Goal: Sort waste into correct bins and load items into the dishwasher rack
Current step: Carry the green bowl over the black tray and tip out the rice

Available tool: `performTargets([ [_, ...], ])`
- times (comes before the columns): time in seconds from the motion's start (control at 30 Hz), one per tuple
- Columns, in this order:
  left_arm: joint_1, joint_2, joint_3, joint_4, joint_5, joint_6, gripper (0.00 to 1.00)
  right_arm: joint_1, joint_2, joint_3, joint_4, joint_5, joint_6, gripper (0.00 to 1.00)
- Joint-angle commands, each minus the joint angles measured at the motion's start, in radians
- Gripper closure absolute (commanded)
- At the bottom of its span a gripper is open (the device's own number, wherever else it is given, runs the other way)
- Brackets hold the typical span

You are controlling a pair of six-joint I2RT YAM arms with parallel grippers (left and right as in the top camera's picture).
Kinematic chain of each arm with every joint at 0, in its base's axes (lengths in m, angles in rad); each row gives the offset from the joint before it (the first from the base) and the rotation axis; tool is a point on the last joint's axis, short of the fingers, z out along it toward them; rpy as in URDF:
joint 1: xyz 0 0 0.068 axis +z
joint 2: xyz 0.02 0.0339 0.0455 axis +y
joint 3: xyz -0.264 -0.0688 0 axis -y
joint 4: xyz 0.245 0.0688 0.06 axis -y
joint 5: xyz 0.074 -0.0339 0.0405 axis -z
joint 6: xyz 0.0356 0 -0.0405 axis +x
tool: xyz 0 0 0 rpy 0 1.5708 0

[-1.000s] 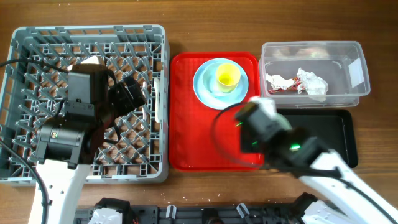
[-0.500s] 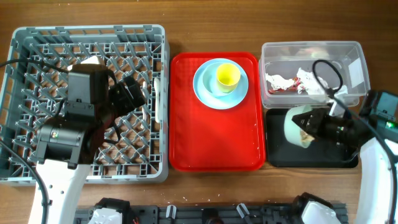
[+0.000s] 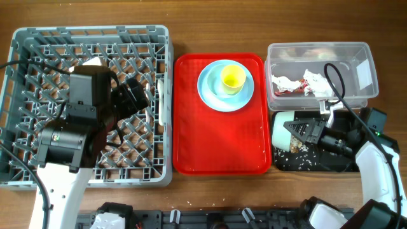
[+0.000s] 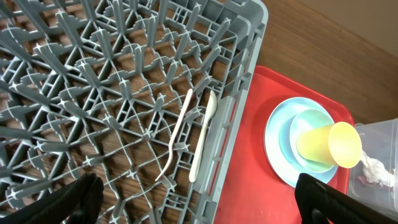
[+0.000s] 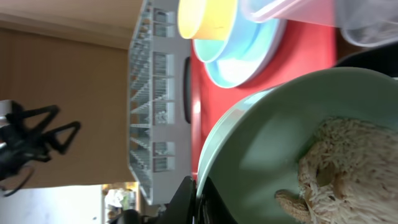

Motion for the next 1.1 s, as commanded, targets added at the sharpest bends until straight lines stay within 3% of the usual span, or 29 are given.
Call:
performTargets([
  [0.0,0.007,-0.004,0.011,0.002,-0.006,-0.013,0.00,-0.018,0.006,-0.003,0.005,-0.153,-0.003,0.96],
  [0.17,0.007,-0.005,0.011,0.002,-0.006,-0.013,0.00,-0.113,0.006,-0.003,0.013,-0.151,-0.003,0.96],
  [0.37,0.007,-0.004,0.011,0.002,-0.006,-0.013,0.00,-0.365,0.006,-0.003,-0.003,-0.222,-0.002,0.96],
  [0.53,0.007,-0.005,0.011,0.002,-0.006,-0.013,0.00,-0.446,0.006,-0.004,0.010,-0.426,0.084,0.96],
  [0.8,0.007,-0.005,0.011,0.002,-0.006,-0.013,0.00,-0.464,0.006,-0.004,-0.056,-0.425,0.215,0.96],
  [0.9,0.006,-0.005,0.011,0.002,-0.006,-0.013,0.00,-0.464,0.006,-0.004,-0.006,-0.425,0.253,0.96],
  [0.97,0.007,-0.005,0.011,0.002,-0.006,-0.013,0.00,-0.464,0.005,-0.004,-0.085,-0.425,0.262,0.96],
  [1.03,0.006,-0.004,0.011,0.002,-0.006,-0.013,0.00,-0.464,0.005,-0.004,0.040,-0.390,0.241,0.96],
  [1.07,0.007,-0.004,0.011,0.002,-0.006,-0.013,0.00,-0.461,0.005,-0.004,0.008,-0.371,0.241,0.96],
])
